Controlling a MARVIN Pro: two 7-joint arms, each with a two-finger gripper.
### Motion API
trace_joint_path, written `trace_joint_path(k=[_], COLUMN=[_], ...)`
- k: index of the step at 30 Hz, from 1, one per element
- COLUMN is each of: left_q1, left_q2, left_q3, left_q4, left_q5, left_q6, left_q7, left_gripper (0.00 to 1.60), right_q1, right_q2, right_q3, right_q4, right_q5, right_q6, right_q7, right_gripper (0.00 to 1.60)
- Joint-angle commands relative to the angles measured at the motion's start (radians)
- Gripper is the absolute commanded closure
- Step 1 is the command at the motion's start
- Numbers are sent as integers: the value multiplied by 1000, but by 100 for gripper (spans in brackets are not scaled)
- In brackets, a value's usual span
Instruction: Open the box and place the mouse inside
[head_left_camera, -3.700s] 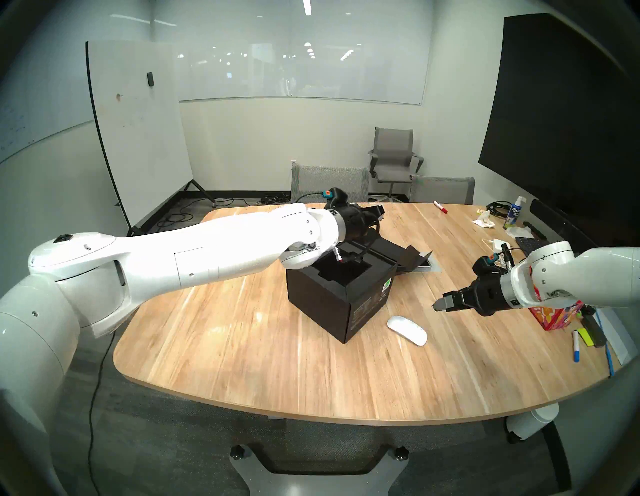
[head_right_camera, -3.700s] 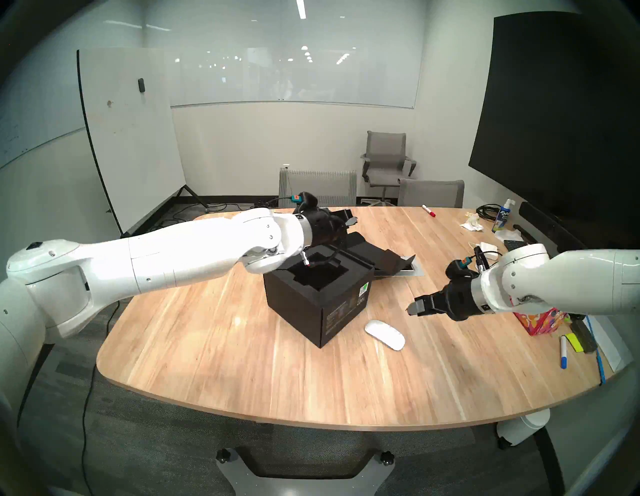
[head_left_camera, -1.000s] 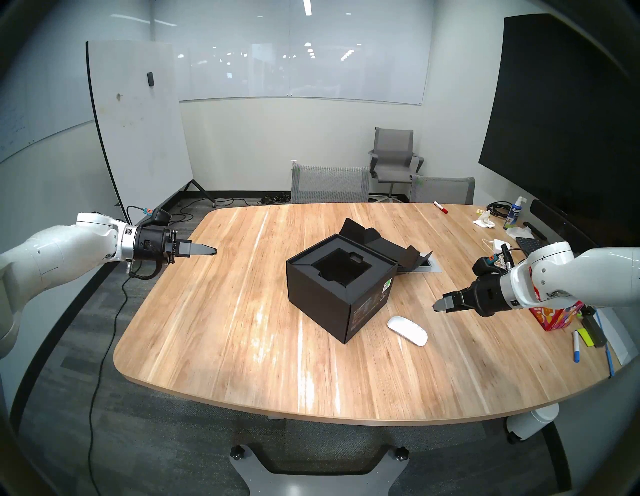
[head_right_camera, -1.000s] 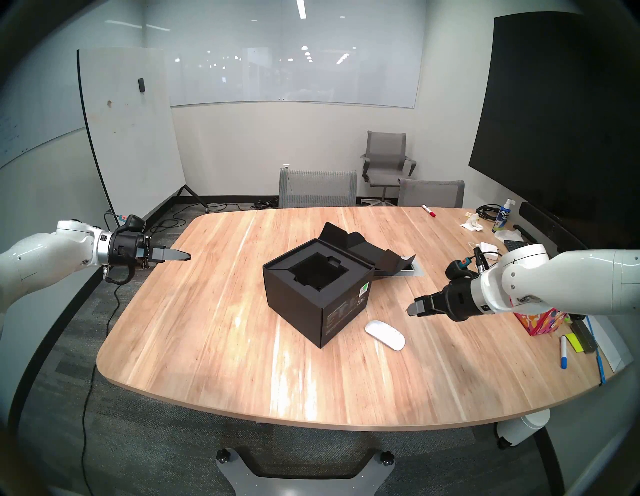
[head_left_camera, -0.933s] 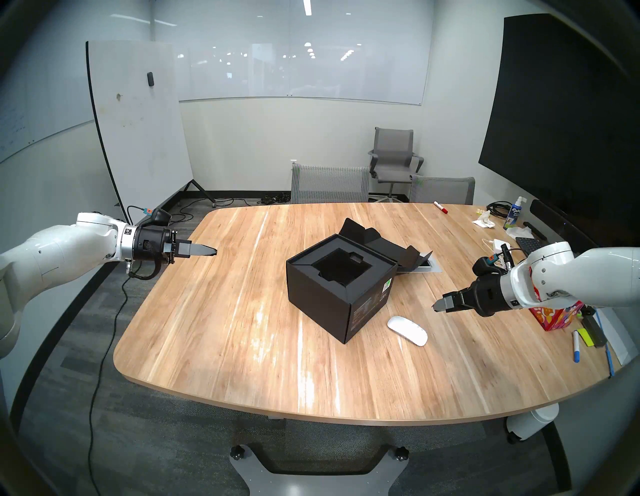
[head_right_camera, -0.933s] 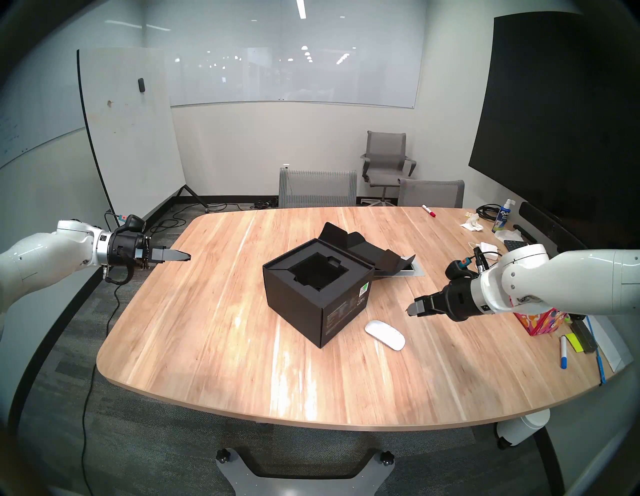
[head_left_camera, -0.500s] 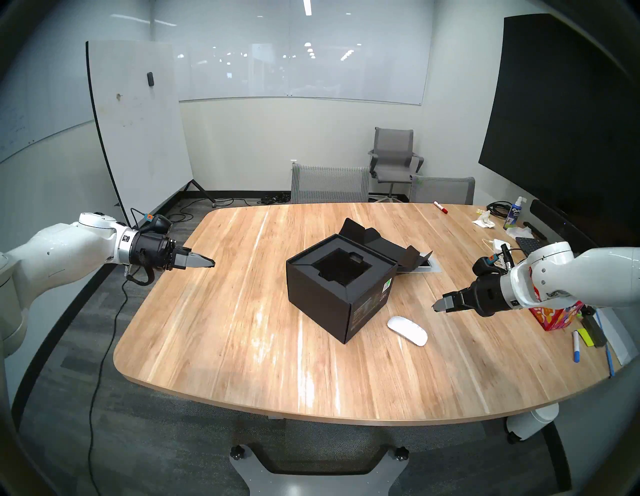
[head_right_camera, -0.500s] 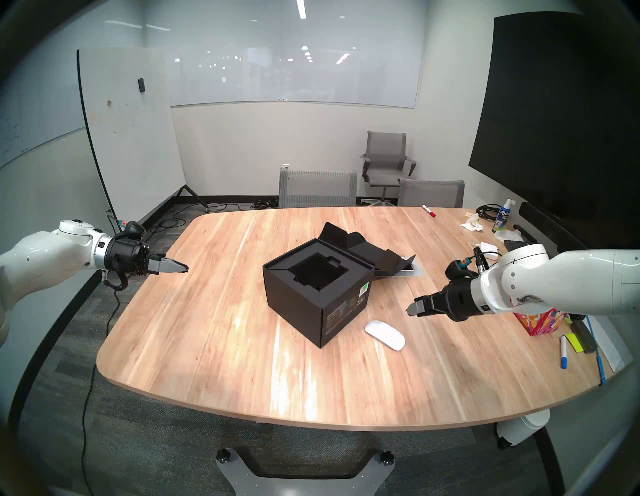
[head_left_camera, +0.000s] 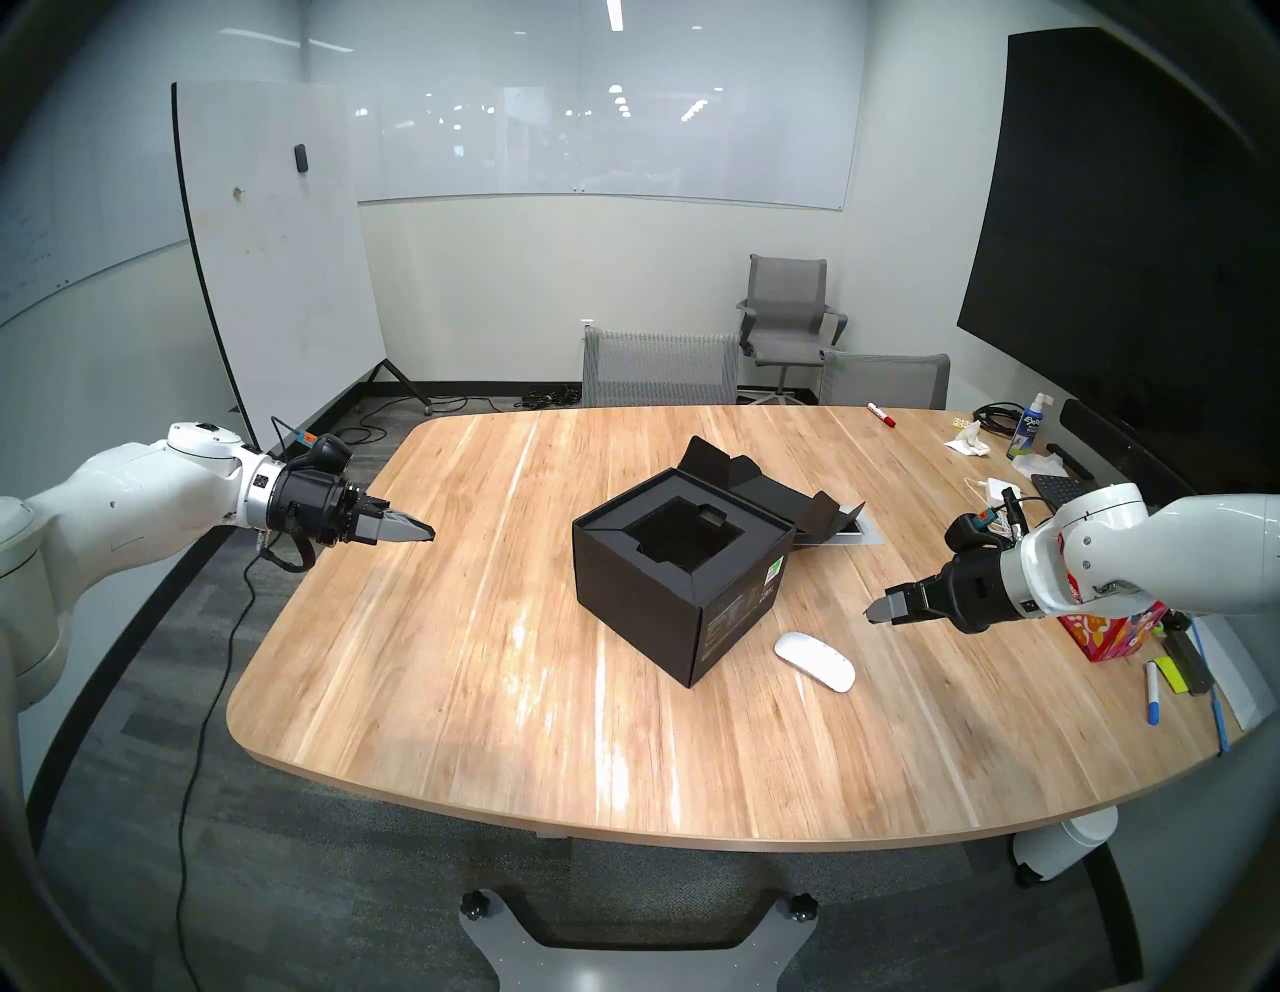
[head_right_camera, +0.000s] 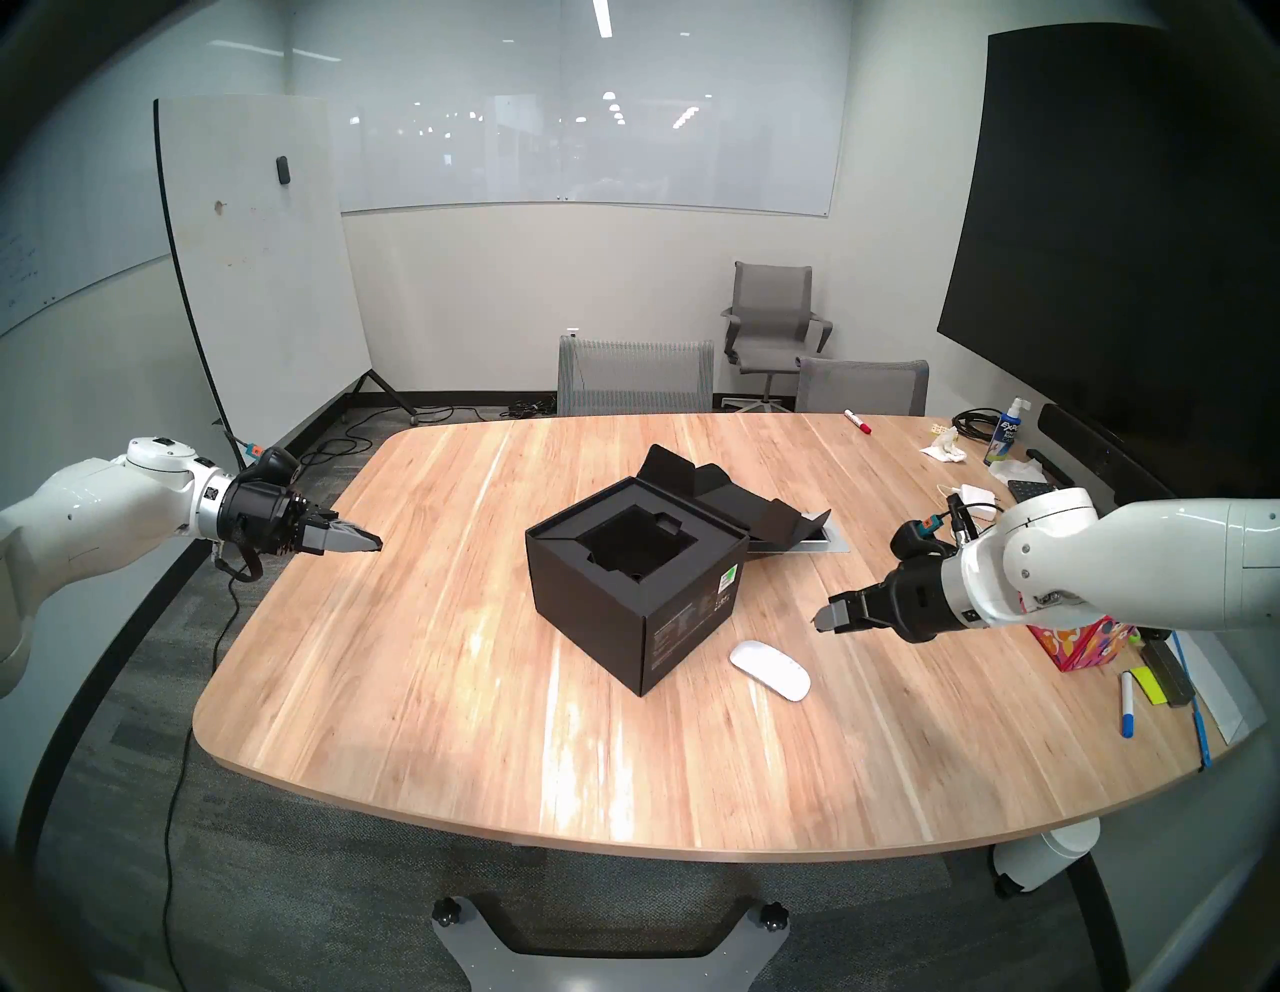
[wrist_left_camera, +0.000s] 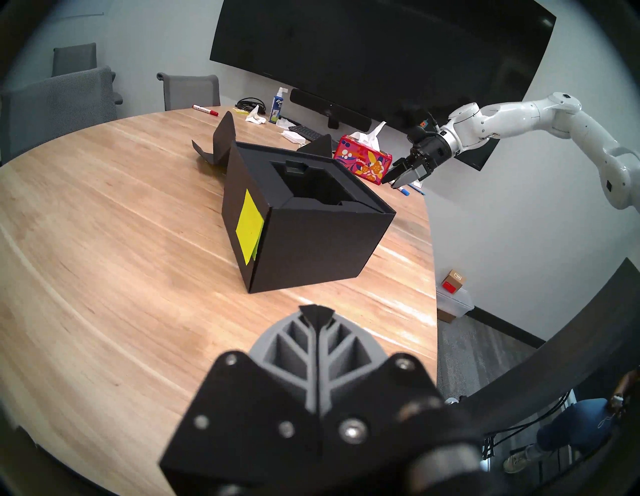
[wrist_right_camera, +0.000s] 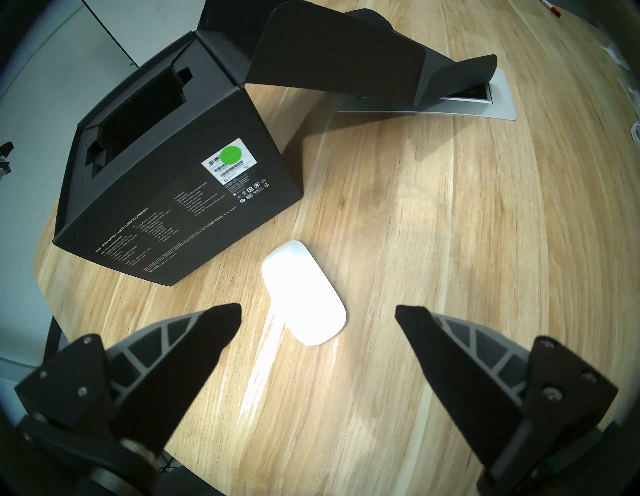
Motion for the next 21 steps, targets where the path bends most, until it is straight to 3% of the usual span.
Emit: trace_joint_path(k=[1, 21], left_q1=[-25, -4], left_q2=[-9, 7], left_q3=[4, 14], left_q4=[2, -17], left_q5=[-24, -77], left_q6=[18, 10], left_q7=[-6, -6], left_gripper=[160, 160], right_q1=[16, 17], right_q2=[0, 1], right_q3=[8, 7], right_q4=[-2, -3], right_q5=[-2, -3], right_q6=[-1, -1], right_q7=[-1, -2], right_gripper=[0, 0])
